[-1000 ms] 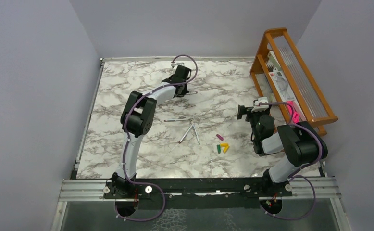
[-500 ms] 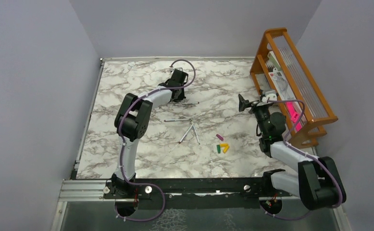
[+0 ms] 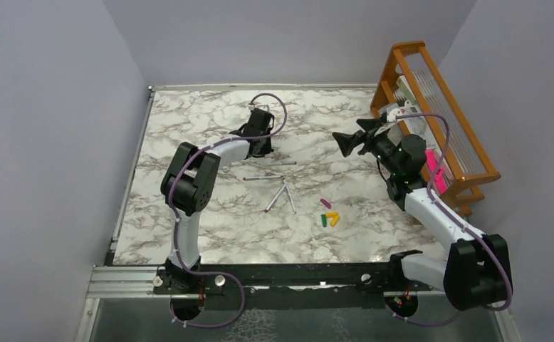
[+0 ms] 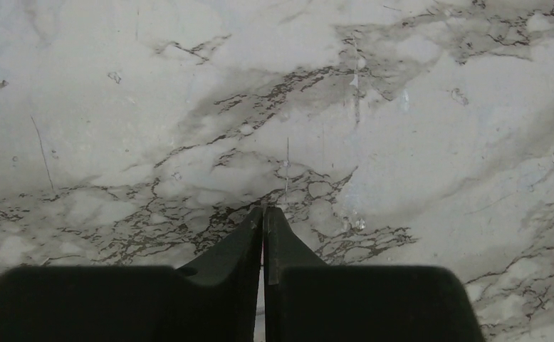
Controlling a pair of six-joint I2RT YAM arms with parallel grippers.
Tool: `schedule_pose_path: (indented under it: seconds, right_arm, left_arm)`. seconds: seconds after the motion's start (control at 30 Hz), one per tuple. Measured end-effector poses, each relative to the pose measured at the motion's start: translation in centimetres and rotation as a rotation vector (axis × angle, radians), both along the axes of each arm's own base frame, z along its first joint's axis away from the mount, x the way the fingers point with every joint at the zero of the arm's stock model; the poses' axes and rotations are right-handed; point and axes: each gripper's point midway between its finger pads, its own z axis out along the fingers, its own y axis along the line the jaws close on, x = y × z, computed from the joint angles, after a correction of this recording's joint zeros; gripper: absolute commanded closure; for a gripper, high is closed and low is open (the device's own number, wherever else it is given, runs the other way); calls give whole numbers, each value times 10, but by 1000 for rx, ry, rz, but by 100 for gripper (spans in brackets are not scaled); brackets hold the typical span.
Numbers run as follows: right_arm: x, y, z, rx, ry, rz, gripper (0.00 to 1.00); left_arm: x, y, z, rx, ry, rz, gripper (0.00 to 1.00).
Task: Insert the pens into the pen caps
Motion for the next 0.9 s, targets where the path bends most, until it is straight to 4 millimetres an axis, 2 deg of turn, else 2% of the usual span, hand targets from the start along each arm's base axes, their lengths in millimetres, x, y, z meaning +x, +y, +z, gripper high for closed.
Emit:
schedule_pose_path:
  seconds: [0.07, 0.17, 0.23, 0.33, 0.47, 0.6, 0.77, 0.9]
  right_arm:
    - [-1, 14, -18, 30, 76, 80, 1]
    - [-2, 34, -48, 53, 193, 168, 18]
    - [1, 51, -66, 34, 270, 212, 24]
    - [5, 86, -81, -54, 319, 280, 25]
    - [7, 141, -99, -217, 330, 368, 25]
    - [12, 180, -137, -369, 367, 417, 22]
    - [25, 190, -188, -525, 433, 400, 21]
    - [34, 188, -214, -601, 467, 370, 37]
  left_arm:
    - [-3, -2, 4, -17, -15, -17, 87]
    - [-10, -3, 13, -35, -50, -49, 81]
    - [-13, -3, 24, -43, -89, -68, 76]
    - [-17, -5, 46, -68, -168, -88, 61]
    - [-28, 4, 68, -91, -261, -72, 44]
    - [-45, 24, 88, -111, -331, 0, 28]
    - [-71, 54, 107, -151, -412, 114, 24]
    - [-87, 75, 113, -148, -453, 182, 24]
